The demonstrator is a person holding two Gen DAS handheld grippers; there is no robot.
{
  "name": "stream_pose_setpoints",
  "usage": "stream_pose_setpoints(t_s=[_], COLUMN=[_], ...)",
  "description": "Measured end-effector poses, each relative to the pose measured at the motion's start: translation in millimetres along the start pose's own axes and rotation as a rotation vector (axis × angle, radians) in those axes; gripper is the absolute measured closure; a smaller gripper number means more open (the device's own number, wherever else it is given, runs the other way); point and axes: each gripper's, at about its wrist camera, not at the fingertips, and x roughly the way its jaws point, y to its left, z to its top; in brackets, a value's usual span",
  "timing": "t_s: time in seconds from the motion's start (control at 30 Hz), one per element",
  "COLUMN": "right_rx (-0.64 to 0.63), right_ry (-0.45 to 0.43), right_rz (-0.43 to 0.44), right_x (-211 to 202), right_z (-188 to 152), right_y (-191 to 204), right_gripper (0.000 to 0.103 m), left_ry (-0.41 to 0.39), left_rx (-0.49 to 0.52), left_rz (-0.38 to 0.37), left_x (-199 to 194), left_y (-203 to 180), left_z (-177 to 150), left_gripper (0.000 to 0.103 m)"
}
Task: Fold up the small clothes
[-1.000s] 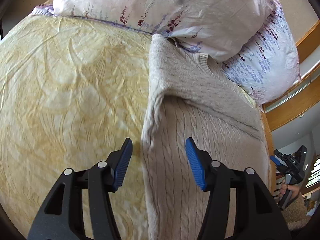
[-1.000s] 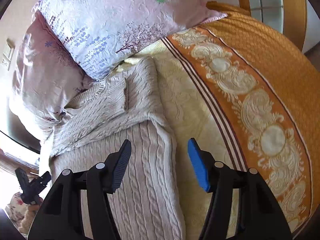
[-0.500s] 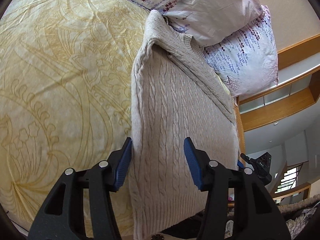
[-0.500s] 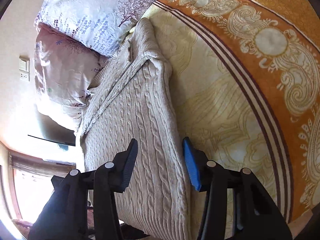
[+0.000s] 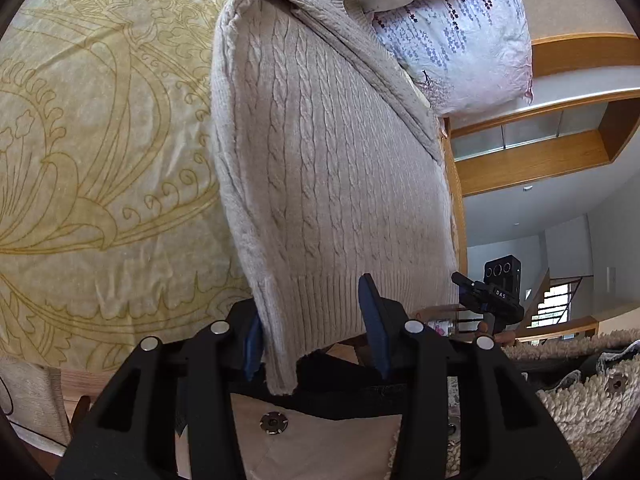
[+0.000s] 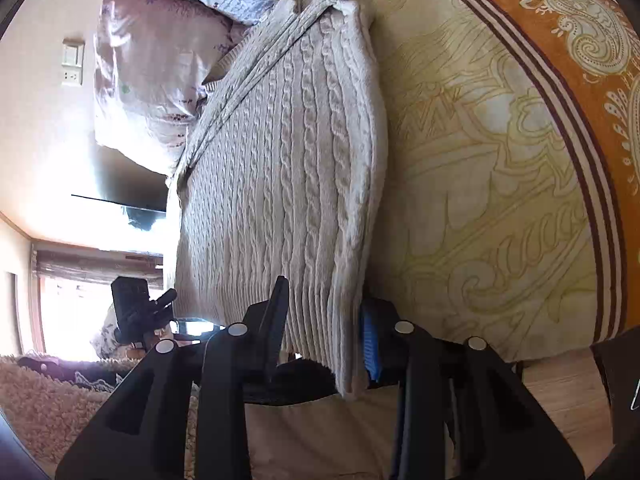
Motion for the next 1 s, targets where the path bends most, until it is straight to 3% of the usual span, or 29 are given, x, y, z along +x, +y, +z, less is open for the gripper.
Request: stream_pose_setpoints(t_s=[0.13,0.2,0.33,0.37,0.47,0.7,1.0], right_rx=[-0.063,-0.113,-0.183,-0.202,-0.254,-0.297,-0.281], right_ry=[0.029,0.043,0.008,-0.009,-0.072,-0.208,-0.355], right_rz=[-0.028,-0.061,-0.125,-0.132,-0.137,-0.116,-0.109], right_x=[7,11,13,12,5,-9,-15], right_z=[-2,-1,-3,-3,0,18,43], right_y=[11,18,27,29,39,54,67], right_gripper=[0.075,0.083,0.094,0.094,0.095,0.095,0.095], left_ry=[0.056,0.099,0.109,0.1,0.054,-0.081,-0.245], left_rx=[0.011,0.035,0.043,0.043,0.055,0.063,-0.024], left_rz=[0.018,0.037,0.071,0.071,0.046,-0.002,-0.017], left_x=[7,13,16,15,6,-18,-40], left_y=[-5,-11,-14,-14,-14,-16,-3], left_z=[3,5,11,12,14,36,60], left_gripper=[0.067,0.072,0.083,0.089,0.093,0.095,0.095])
